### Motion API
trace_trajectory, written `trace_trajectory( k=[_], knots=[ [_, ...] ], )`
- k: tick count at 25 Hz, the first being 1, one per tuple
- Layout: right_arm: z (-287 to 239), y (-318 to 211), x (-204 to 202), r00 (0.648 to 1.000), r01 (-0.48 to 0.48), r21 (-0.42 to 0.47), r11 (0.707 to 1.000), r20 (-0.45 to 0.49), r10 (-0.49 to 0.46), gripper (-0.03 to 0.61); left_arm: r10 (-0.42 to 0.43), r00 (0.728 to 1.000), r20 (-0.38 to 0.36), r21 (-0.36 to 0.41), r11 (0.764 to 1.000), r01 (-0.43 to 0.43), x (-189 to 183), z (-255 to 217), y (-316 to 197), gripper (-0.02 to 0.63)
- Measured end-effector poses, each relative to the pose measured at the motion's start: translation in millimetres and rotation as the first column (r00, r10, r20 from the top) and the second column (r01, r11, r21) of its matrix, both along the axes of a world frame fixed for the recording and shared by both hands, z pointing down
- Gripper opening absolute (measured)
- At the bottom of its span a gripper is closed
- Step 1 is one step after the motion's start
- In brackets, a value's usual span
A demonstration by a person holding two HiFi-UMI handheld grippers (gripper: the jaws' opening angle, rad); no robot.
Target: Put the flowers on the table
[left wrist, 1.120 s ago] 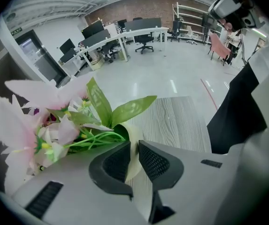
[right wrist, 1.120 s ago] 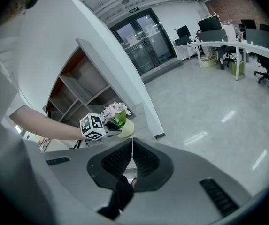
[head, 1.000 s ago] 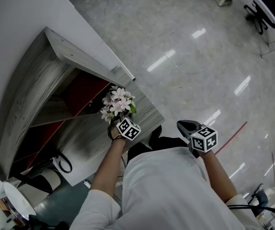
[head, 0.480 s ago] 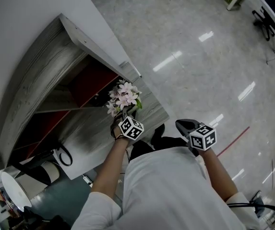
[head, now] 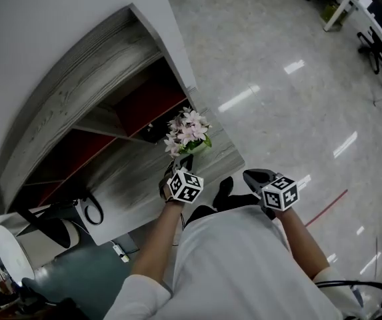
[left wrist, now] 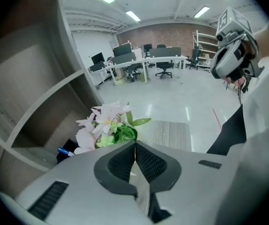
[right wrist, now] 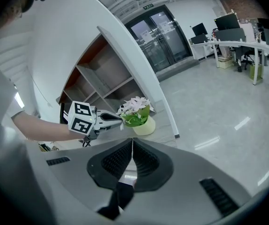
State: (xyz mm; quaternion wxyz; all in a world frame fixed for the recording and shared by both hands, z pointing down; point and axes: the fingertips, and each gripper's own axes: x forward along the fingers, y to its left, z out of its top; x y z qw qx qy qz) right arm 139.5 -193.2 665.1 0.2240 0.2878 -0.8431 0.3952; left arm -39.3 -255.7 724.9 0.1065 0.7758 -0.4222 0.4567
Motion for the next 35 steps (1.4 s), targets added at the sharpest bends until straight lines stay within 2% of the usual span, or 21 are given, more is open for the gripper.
trace_trajectory(
  k=[3,7,13,17,22,31,35],
  knots=[
    [-5.1,10.2,-13.7,1.000,0.020,0.009,1.000,-0.005,-0.020,0.020,-0.057,0.996,-0.071,-0.004,0.998,0.057,-11.2,-15.0,19.8,0.011],
    [-12.2,28.3,-34.6,0.999,0.042,0.032,0.999,-0.016,-0.042,0.020,-0.128,0.974,-0.186,-0.010,0.992,0.128,-19.9,-37.3,45.8,0.009],
    [-33.9,55.6,-63.3,0.996,0.088,0.101,0.991,-0.043,-0.085,0.020,-0.139,0.946,-0.293,0.032,0.987,0.155,-28.4,-78.8,89.3,0.009],
    [-51.2,64.7,-75.7,0.998,0.051,0.182,0.982,-0.055,-0.042,0.020,-0.126,0.928,-0.351,0.043,0.988,0.150,-36.8,-99.0,119.6,0.009],
    [-62.8,88.6,-85.2,0.998,0.011,0.244,0.970,-0.059,0.004,0.020,-0.169,0.858,-0.485,-0.021,0.983,0.182,-45.0,-115.5,168.3,0.009],
    [-87.5,155.5,-98.8,0.998,0.031,0.350,0.936,-0.062,-0.010,0.020,-0.147,0.867,-0.477,0.000,0.986,0.168,-60.1,-129.0,259.1,0.009],
    [-100.5,185.8,-98.9,0.999,0.029,0.371,0.928,-0.054,-0.010,0.020,-0.150,0.852,-0.501,-0.007,0.986,0.169,-60.3,-138.0,291.1,0.009]
  ],
)
